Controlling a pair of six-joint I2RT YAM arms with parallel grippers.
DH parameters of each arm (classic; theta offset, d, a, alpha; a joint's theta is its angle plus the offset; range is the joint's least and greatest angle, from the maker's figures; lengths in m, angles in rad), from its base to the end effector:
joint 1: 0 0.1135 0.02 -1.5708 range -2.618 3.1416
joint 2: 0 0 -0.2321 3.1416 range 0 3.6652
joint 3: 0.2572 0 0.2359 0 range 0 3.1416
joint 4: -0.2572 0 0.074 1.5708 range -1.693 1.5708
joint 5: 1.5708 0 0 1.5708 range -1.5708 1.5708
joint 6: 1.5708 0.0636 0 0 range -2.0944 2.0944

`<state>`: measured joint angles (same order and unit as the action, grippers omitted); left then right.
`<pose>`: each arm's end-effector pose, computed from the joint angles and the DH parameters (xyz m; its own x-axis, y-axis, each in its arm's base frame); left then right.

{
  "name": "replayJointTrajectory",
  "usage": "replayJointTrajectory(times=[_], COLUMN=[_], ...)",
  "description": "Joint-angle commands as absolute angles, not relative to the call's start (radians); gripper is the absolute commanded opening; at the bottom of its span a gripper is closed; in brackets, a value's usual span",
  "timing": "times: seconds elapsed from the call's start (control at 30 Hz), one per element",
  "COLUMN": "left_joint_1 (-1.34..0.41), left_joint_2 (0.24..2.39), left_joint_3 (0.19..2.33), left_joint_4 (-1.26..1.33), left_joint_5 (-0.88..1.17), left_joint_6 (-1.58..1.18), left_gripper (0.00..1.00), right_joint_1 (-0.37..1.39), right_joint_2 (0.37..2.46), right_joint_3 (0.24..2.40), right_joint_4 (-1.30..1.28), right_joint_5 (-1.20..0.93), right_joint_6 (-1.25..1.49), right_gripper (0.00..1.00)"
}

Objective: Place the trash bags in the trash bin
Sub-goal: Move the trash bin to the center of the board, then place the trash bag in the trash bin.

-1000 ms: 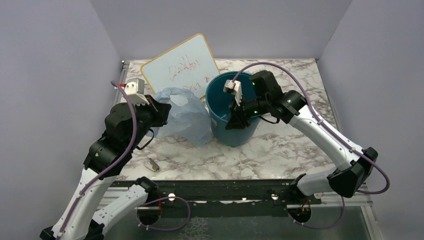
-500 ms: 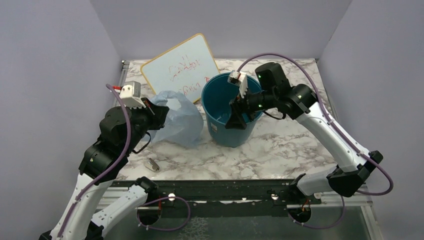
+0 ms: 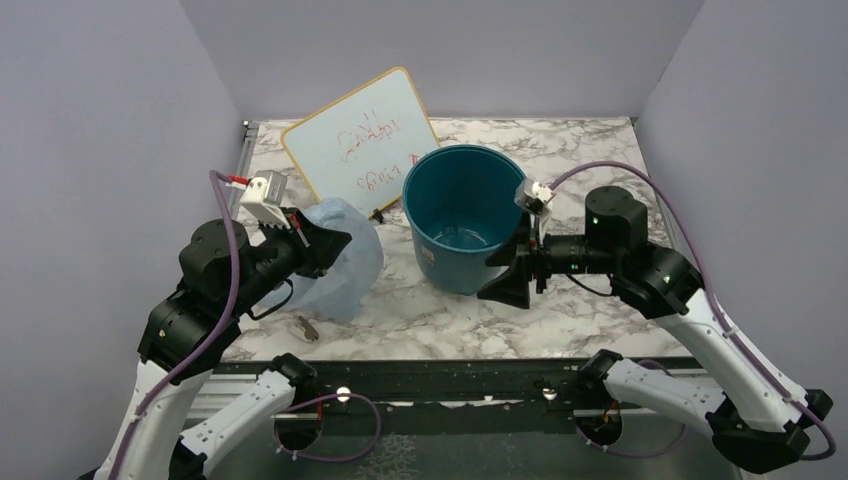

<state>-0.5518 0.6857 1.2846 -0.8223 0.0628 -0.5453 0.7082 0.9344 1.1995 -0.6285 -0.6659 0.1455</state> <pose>0.1078 -0.0710 0.4082 -0.4597 -0.3249 -0.8265 0.3940 0.7595 -0.5177 0.1282 0.1615 0.3738 -0.4049 -0.1966 -0.8930 -0.9009 0.2529 0.3528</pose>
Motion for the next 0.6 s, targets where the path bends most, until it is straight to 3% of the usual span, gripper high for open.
replayJointTrajectory(times=[0.0, 0.27, 0.57], left_joint_1=[-0.551, -0.551, -0.551], left_joint_2=[0.677, 0.684, 0.694], left_joint_3=[1.315, 1.315, 1.310], left_joint_4=[-0.844, -0.839, -0.823], left_joint_5=[0.256, 0.276, 0.295], left_joint_6=[-0.613, -0.643, -0.649], left_gripper=[0.00, 0.00, 0.00], right_joint_1=[0.729, 0.923, 1.287], right_joint_2=[0.908, 0.919, 0.885], right_joint_3=[1.119, 1.028, 0.832], right_joint_4=[-0.601, -0.539, -0.203], right_joint_5=[-0.716, -0.575, 0.048], right_joint_6=[0.208, 0.197, 0.074], right_gripper=[0.77, 0.76, 0.78])
